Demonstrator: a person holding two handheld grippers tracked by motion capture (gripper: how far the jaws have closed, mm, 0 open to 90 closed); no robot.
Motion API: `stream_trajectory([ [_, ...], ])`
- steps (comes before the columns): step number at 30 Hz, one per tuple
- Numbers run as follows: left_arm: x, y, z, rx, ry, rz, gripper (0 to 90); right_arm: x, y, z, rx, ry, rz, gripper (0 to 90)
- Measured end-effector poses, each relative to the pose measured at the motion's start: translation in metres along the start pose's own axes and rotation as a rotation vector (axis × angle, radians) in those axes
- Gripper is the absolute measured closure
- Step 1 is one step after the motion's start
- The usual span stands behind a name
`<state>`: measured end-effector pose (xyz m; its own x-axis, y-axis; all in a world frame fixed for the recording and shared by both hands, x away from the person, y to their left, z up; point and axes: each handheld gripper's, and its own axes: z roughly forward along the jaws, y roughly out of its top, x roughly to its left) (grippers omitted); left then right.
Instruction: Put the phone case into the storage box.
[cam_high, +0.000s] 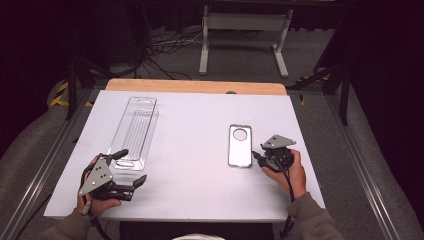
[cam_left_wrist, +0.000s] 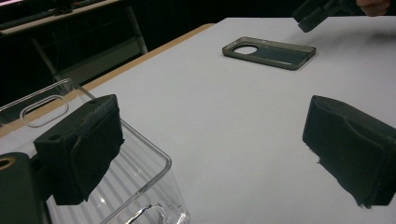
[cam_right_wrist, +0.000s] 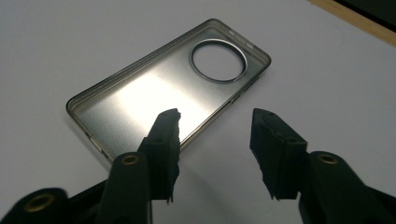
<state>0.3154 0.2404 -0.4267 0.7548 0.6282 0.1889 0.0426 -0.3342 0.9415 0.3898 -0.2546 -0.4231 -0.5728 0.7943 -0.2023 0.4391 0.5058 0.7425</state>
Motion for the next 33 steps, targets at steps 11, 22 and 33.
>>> stream_trajectory([
  [11, 0.001, 0.000, 0.001, 0.015, -0.006, 0.003, 5.4, -0.006, 0.003, -0.005, -0.085, -0.072, 0.030, 18.2],
  [22, 0.001, 0.000, 0.001, 0.018, -0.006, 0.008, 5.3, 0.000, 0.008, -0.022, -0.289, -0.104, -0.001, 15.5],
  [33, 0.000, -0.001, 0.003, 0.019, -0.006, 0.001, 5.3, 0.001, 0.017, -0.023, -0.285, -0.098, -0.023, 15.0],
])
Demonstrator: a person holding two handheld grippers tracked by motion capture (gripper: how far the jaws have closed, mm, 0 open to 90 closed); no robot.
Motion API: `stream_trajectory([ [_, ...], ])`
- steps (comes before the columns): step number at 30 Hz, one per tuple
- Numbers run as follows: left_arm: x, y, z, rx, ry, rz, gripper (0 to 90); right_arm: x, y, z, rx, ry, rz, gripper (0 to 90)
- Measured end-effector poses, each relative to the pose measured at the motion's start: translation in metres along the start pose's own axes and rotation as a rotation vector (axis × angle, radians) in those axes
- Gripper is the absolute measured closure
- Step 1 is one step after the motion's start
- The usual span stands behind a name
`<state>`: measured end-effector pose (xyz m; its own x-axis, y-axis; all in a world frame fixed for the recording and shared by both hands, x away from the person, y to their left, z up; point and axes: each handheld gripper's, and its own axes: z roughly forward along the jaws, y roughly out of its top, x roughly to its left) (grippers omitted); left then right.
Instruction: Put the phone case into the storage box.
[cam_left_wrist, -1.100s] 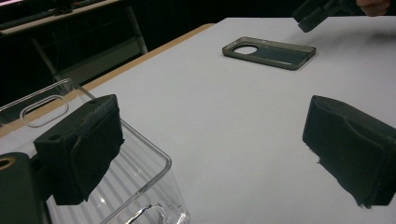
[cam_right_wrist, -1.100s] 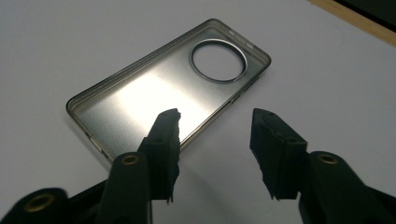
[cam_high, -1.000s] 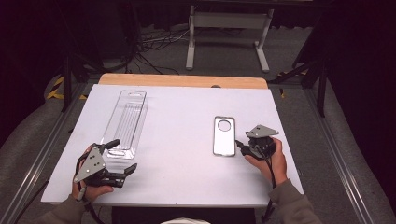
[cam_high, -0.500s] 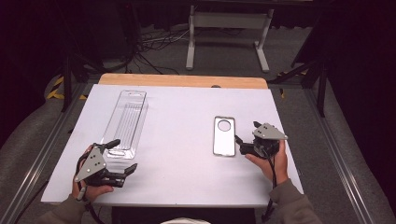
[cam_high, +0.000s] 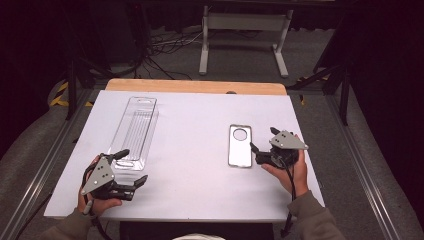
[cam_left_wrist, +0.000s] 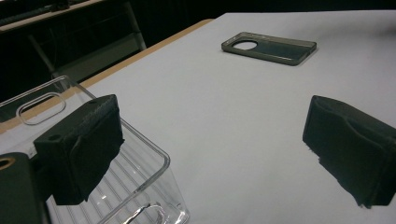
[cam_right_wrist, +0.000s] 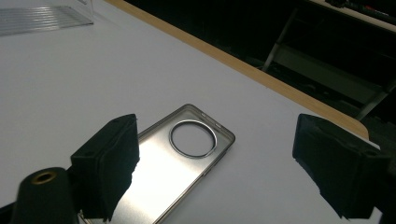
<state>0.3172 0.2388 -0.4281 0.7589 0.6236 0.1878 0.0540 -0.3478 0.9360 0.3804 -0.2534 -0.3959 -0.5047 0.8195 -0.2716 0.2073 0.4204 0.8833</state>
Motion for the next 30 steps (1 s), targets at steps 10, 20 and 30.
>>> stream_trajectory([
  [10, -0.001, 0.000, 0.002, 0.007, -0.004, 0.005, 5.4, -0.007, 0.014, 0.004, -0.007, 0.007, 0.005, 14.7],
  [20, -0.002, -0.001, 0.003, 0.006, -0.011, 0.002, 5.4, -0.022, 0.033, 0.029, 0.108, 0.040, 0.029, 15.0],
  [30, -0.002, -0.001, 0.004, 0.010, -0.015, 0.003, 5.4, -0.037, 0.042, 0.065, 0.317, 0.093, 0.058, 25.1],
])
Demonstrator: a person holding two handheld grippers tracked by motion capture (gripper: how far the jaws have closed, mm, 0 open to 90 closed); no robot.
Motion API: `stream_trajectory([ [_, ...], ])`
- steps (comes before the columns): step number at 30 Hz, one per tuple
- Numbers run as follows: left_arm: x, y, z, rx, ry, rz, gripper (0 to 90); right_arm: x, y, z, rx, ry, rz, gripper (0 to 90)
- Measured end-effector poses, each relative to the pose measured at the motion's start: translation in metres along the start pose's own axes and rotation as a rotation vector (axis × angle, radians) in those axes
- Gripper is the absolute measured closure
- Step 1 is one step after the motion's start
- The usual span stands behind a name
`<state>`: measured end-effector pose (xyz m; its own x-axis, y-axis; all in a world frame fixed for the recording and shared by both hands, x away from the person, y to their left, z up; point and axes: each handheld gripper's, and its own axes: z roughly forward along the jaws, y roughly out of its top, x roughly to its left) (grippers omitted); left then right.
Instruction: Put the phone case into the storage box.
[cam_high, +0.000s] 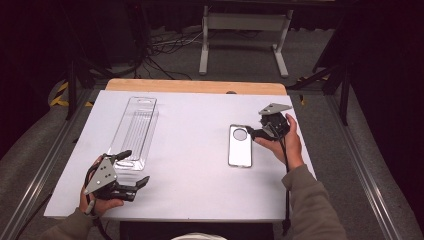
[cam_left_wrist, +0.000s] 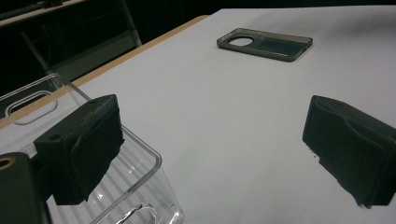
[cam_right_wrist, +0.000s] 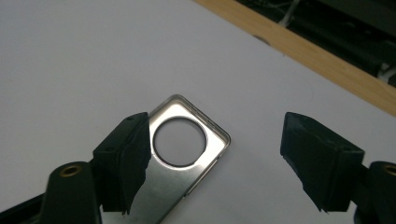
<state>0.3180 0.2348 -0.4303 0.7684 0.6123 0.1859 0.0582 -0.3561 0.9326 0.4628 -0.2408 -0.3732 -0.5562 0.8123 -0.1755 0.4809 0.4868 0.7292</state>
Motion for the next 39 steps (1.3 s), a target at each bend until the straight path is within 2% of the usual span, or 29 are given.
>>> stream_trajectory([
  [2, 0.000, 0.000, 0.000, -0.001, -0.002, 0.000, 5.4, -0.007, 0.003, 0.012, 0.049, 0.003, 0.027, 25.1],
  [5, 0.000, 0.000, 0.000, 0.001, -0.006, -0.001, 5.5, -0.012, 0.006, 0.024, 0.104, 0.004, 0.038, 26.8],
  [7, 0.000, 0.000, -0.001, -0.003, -0.007, -0.001, 5.5, -0.016, 0.009, 0.031, 0.130, 0.032, 0.070, 27.5],
  [9, 0.000, 0.000, -0.001, -0.005, -0.008, -0.002, 5.4, -0.019, 0.014, 0.038, 0.180, 0.026, 0.066, 28.7],
  [11, 0.000, 0.000, -0.001, -0.005, -0.010, -0.001, 5.5, -0.021, 0.016, 0.041, 0.198, 0.034, 0.078, 29.4],
  [17, 0.000, -0.001, -0.001, -0.009, -0.018, -0.007, 5.4, -0.033, 0.025, 0.066, 0.349, 0.056, 0.101, 32.6],
  [20, 0.001, -0.001, -0.002, -0.006, -0.022, -0.007, 5.5, -0.036, 0.025, 0.072, 0.380, 0.055, 0.104, 35.7],
  [21, 0.001, -0.001, -0.002, 0.004, -0.015, 0.006, 5.5, -0.037, 0.025, 0.076, 0.401, 0.071, 0.097, 39.4],
  [23, 0.002, -0.001, -0.002, 0.009, -0.017, 0.001, 5.4, -0.038, 0.025, 0.083, 0.441, 0.081, 0.100, 41.8],
  [25, 0.003, -0.001, -0.002, 0.004, -0.021, -0.006, 5.5, -0.038, 0.025, 0.087, 0.449, 0.090, 0.106, 46.0],
  [28, 0.002, -0.001, -0.002, 0.004, -0.025, -0.006, 5.5, -0.037, 0.026, 0.093, 0.469, 0.100, 0.097, 50.2],
  [34, 0.003, -0.002, -0.001, 0.001, -0.032, -0.009, 5.5, -0.038, 0.026, 0.100, 0.512, 0.124, 0.074, 64.2],
  [39, 0.003, -0.002, -0.002, 0.005, -0.040, -0.018, 5.5, -0.039, 0.028, 0.103, 0.521, 0.140, 0.057, 70.6],
])
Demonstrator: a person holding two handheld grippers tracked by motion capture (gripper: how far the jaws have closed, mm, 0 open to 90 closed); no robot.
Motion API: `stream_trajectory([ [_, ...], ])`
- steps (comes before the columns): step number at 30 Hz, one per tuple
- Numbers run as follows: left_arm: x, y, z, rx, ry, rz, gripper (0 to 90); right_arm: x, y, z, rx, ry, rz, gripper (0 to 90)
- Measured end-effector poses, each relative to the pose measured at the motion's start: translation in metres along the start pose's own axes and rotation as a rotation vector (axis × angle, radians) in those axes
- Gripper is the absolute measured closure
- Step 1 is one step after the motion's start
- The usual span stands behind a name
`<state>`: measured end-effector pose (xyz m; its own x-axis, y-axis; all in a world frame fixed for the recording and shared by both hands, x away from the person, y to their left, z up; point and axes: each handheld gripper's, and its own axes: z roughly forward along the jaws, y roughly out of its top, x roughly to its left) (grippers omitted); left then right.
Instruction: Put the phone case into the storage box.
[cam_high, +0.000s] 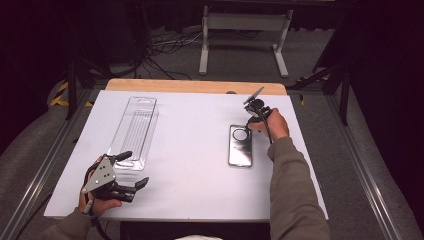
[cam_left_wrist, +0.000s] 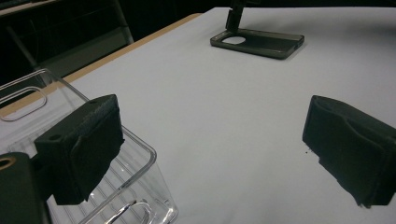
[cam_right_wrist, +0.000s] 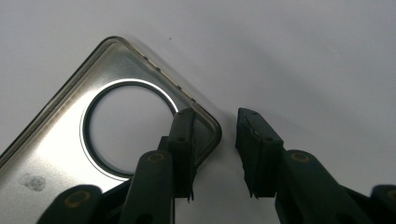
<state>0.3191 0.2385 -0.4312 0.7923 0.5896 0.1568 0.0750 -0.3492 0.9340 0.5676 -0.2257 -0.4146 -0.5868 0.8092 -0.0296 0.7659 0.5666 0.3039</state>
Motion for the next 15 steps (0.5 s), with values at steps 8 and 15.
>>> stream_trajectory([
  [8, 0.000, 0.000, 0.001, 0.007, -0.002, 0.007, 5.5, 0.008, 0.007, 0.002, 0.052, -0.045, -0.063, 80.4],
  [15, 0.000, 0.000, 0.001, 0.010, -0.006, 0.005, 5.5, 0.014, 0.007, 0.002, 0.062, -0.089, -0.150, 83.4],
])
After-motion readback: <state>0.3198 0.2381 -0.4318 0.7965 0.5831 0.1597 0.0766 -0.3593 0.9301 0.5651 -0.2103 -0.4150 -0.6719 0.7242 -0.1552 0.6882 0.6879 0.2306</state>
